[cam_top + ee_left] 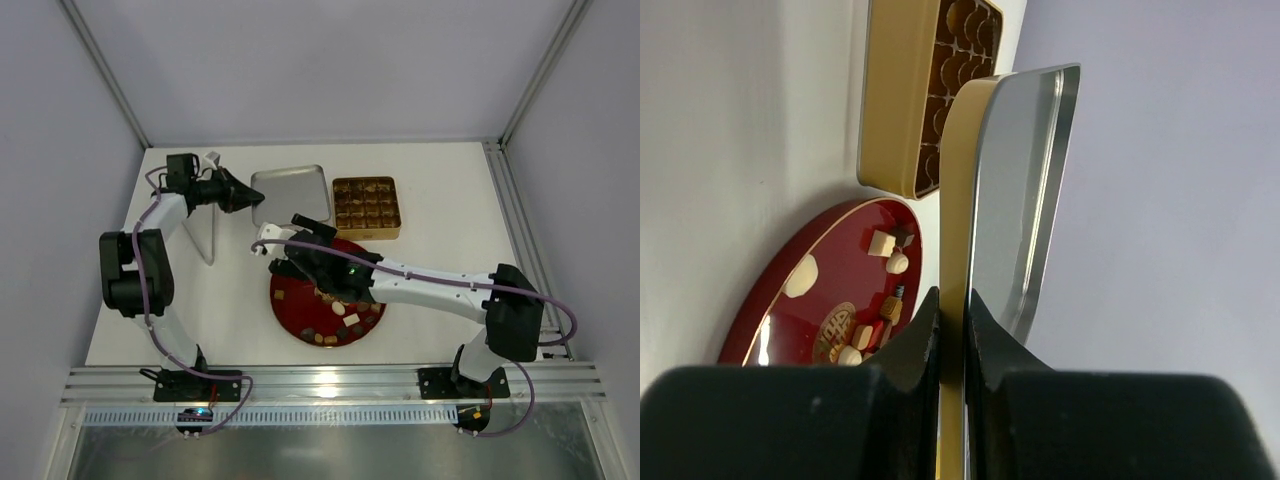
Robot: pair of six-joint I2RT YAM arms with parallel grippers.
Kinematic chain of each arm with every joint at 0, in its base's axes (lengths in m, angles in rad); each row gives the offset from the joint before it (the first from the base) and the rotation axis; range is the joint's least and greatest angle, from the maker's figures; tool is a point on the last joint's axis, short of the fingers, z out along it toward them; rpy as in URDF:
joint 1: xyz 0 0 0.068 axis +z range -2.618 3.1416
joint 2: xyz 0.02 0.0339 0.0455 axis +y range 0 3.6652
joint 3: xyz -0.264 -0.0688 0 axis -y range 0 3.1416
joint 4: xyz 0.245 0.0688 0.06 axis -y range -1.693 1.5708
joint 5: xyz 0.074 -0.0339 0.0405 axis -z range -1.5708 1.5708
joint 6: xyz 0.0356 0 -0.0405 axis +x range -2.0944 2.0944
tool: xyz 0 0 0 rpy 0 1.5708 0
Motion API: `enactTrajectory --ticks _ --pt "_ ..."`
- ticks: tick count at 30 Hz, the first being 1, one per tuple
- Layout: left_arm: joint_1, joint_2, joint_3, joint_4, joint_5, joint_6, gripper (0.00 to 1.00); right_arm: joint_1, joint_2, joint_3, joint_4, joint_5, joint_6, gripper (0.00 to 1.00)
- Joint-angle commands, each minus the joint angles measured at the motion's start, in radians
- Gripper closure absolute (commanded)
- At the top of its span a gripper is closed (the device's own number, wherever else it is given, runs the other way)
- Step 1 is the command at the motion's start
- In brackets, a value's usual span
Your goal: Pack the chocolate
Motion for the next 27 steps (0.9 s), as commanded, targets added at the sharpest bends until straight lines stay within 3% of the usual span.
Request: enactTrajectory --ticks 1,8,17,27 --pt "-0.003 -0.047 -0.002 0.024 0.051 -0.008 1.0 0.005 0.009 -0.009 0.142 0.111 -0.149 0.13" --pt "-0.007 -0.048 -0.001 0.013 0.065 0.006 1.0 0.003 0.121 0.017 0.305 0.165 -0.336 0.11" --pt "-0.01 -0.065 -0.002 -0.034 0.069 0.053 1.0 -0.037 0.212 0.071 0.408 0.156 -0.455 0.11" --pt "-0.03 -0.085 -0.004 -0.076 0.054 0.086 1.0 -0.043 0.256 0.109 0.466 0.159 -0.53 0.3"
